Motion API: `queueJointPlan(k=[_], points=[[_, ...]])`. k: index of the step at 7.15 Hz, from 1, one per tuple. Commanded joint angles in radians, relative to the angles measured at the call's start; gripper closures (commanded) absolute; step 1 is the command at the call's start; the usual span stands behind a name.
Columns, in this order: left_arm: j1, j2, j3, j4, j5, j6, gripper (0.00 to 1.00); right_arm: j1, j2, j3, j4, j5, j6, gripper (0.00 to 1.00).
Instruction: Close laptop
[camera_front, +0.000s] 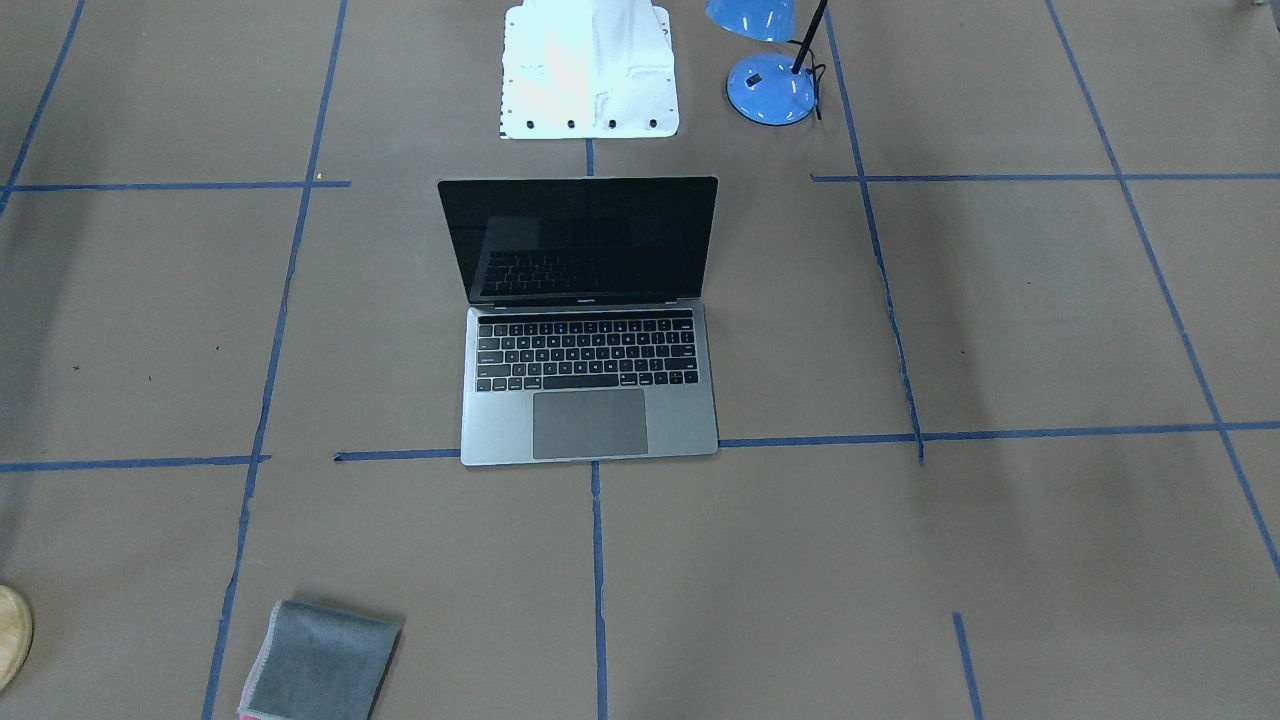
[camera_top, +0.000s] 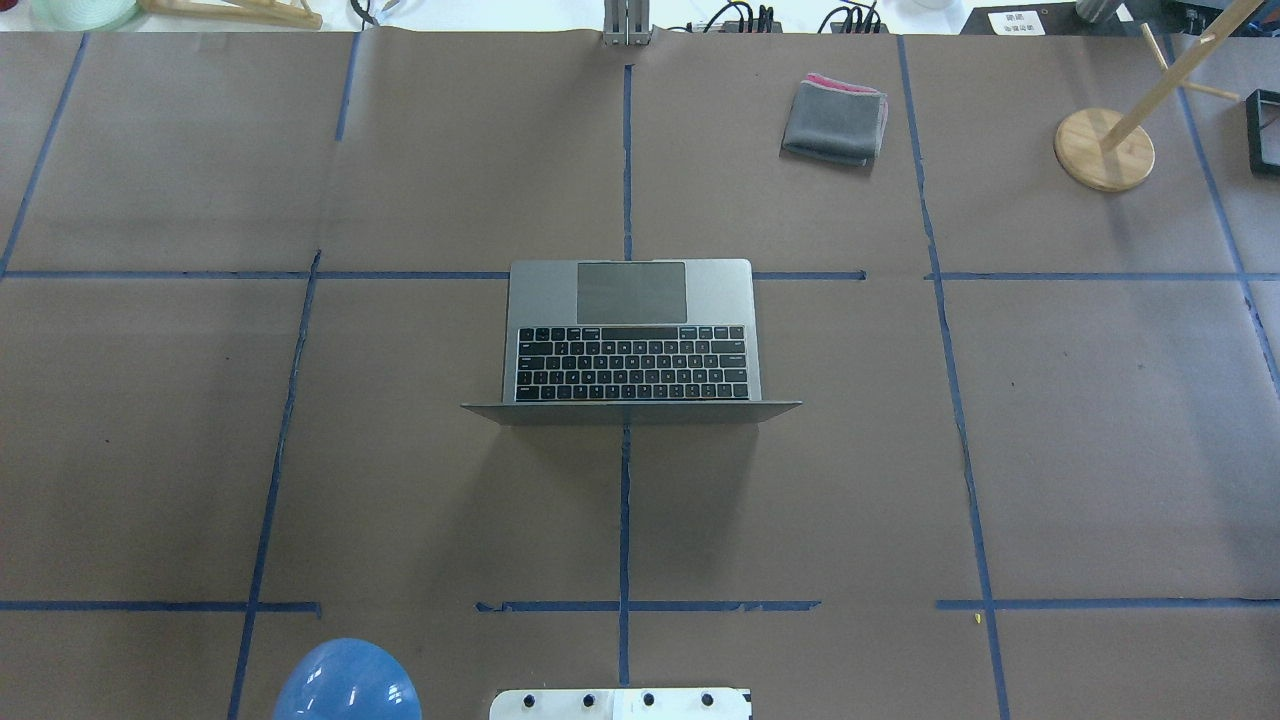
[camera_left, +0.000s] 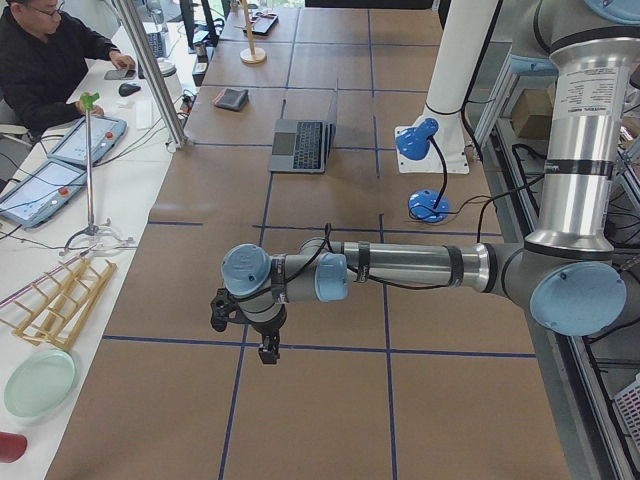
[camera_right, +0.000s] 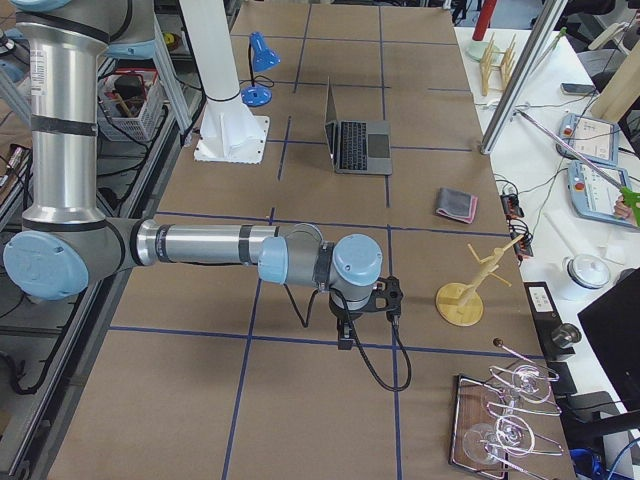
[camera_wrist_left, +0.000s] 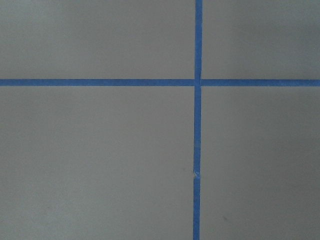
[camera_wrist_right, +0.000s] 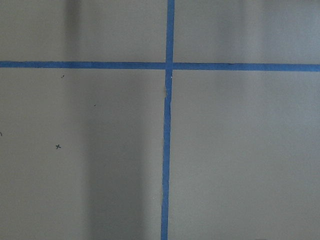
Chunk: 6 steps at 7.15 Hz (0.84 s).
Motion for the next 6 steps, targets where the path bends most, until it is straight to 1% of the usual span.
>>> queueJointPlan(k=[1, 6], points=[[0.0, 0.0, 0.002, 0.0, -0.001, 0.002, 0.0, 0.002, -0.002, -0.001, 0.006, -0.006, -0.001, 0.0], [0.0, -0.006, -0.003, -0.002, -0.004, 0.0, 0.0, 0.0, -0.001, 0.014, 0.007, 0.0, 0.0, 0.0]])
